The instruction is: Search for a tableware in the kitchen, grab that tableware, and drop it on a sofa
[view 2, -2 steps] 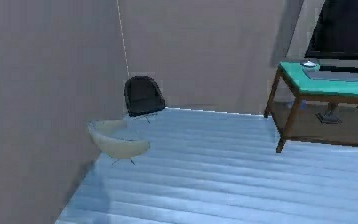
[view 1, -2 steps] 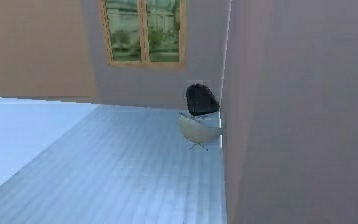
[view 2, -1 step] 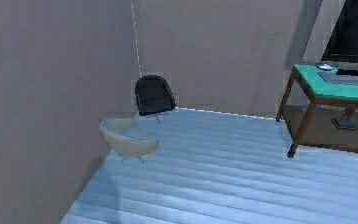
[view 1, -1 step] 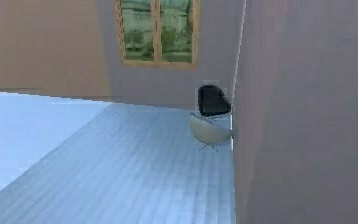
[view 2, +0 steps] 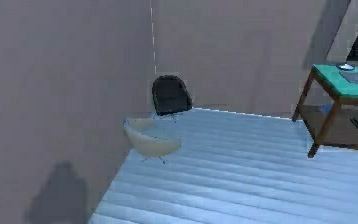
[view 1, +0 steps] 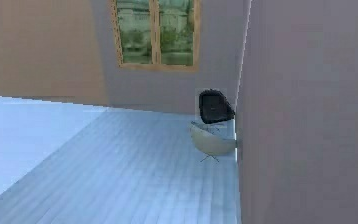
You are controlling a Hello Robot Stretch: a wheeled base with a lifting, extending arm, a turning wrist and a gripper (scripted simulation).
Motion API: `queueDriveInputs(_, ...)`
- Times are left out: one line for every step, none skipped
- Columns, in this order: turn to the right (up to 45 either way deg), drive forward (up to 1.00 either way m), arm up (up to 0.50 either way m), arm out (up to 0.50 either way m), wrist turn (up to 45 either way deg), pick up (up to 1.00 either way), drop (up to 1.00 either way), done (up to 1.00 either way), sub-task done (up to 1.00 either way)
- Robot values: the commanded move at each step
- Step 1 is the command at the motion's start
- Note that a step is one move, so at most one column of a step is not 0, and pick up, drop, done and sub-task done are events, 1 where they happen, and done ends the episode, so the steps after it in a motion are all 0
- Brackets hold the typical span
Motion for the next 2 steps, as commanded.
queueDriveInputs(-24.0,0.00,0.00,0.00,0.0,0.00,0.00,0.00,0.00)
queueDriveInputs(0.0,0.40,0.00,0.00,0.0,0.00,0.00,0.00,0.00)
